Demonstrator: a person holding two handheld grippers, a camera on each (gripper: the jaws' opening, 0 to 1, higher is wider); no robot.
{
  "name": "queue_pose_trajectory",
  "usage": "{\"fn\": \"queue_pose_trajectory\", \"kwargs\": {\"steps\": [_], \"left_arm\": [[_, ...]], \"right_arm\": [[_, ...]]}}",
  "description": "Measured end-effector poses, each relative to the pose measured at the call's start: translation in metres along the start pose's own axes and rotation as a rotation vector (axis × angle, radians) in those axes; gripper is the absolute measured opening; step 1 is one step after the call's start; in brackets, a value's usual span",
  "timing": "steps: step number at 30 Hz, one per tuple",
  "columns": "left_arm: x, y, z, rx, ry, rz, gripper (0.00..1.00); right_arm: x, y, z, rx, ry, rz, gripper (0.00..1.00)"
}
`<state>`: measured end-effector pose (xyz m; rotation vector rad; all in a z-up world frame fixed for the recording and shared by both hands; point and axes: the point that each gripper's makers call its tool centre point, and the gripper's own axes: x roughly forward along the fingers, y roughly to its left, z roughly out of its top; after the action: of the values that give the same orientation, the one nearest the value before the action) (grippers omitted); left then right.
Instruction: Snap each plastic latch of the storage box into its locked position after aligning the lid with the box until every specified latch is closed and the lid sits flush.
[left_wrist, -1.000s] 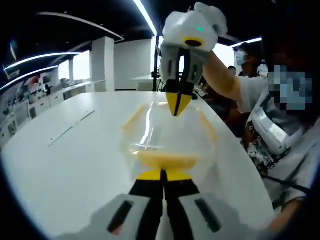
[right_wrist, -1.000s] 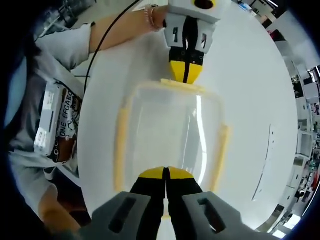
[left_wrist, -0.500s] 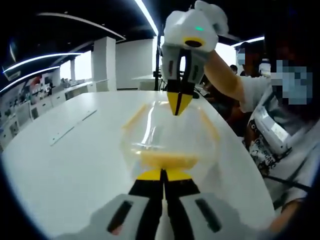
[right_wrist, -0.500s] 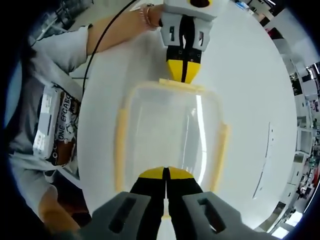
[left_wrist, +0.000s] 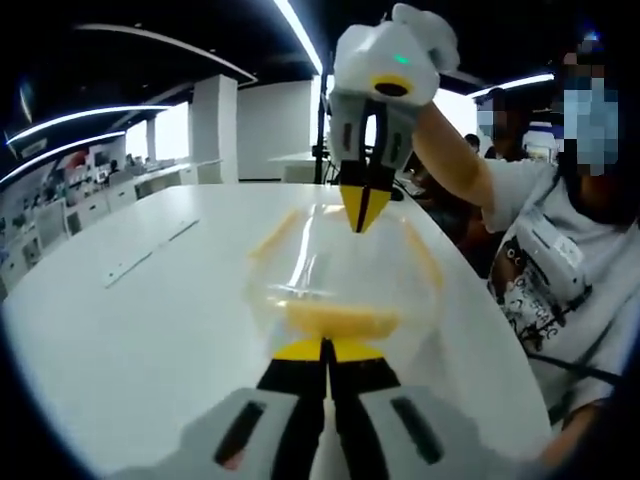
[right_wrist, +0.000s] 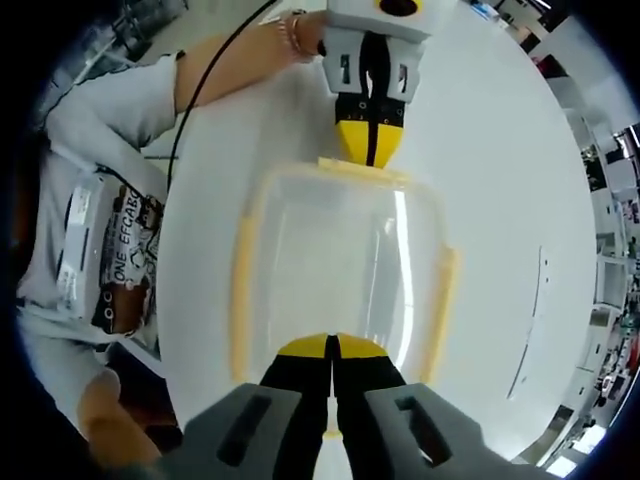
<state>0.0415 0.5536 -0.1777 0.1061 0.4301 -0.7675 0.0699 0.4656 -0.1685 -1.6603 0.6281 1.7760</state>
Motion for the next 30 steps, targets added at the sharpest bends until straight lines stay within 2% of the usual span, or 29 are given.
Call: {"fn": "queue_pose_trajectory", "kwargs": {"steps": [4, 9, 11, 13, 16, 17, 18, 19, 23, 30], "left_arm": [[-0.001, 0.002, 0.001, 0.014, 0.008, 0.010, 0.00], [-0.003, 0.003, 0.001, 0.007, 0.000, 0.012, 0.00], [-0.004, 0.009, 0.002, -0.005, -0.007, 0.034, 0.00], [-0.005, 0.019, 0.002, -0.056, -0.015, 0.089, 0.00], [-0.007, 0.038, 0.025, -0.099, -0.087, 0.204, 0.00], [-0.011, 0.037, 0.025, -0.090, -0.064, 0.212, 0.00], [-0.013, 0.037, 0.036, -0.081, -0.116, 0.210, 0.00], [-0.016, 0.033, 0.038, -0.075, -0.121, 0.209, 0.00], [-0.022, 0.030, 0.047, -0.053, -0.102, 0.239, 0.00], [-0.011, 0.014, 0.061, 0.010, -0.015, 0.214, 0.00]], "right_arm": [[-0.001, -0.001, 0.001, 0.003, -0.019, 0.001, 0.00], [-0.001, -0.001, 0.003, -0.004, 0.015, -0.019, 0.00], [-0.001, -0.002, 0.002, -0.003, 0.027, -0.030, 0.00], [-0.001, -0.002, 0.001, -0.005, 0.030, -0.035, 0.00], [-0.001, -0.003, -0.002, 0.019, -0.021, -0.019, 0.00], [-0.001, -0.002, -0.001, 0.031, -0.044, -0.005, 0.00], [-0.002, -0.004, -0.004, 0.034, -0.056, 0.000, 0.00], [-0.002, -0.004, -0.004, 0.041, -0.066, 0.003, 0.00], [-0.002, -0.004, -0.004, 0.038, -0.071, 0.007, 0.00], [-0.003, -0.006, -0.007, 0.029, -0.060, -0.003, 0.00]]}}
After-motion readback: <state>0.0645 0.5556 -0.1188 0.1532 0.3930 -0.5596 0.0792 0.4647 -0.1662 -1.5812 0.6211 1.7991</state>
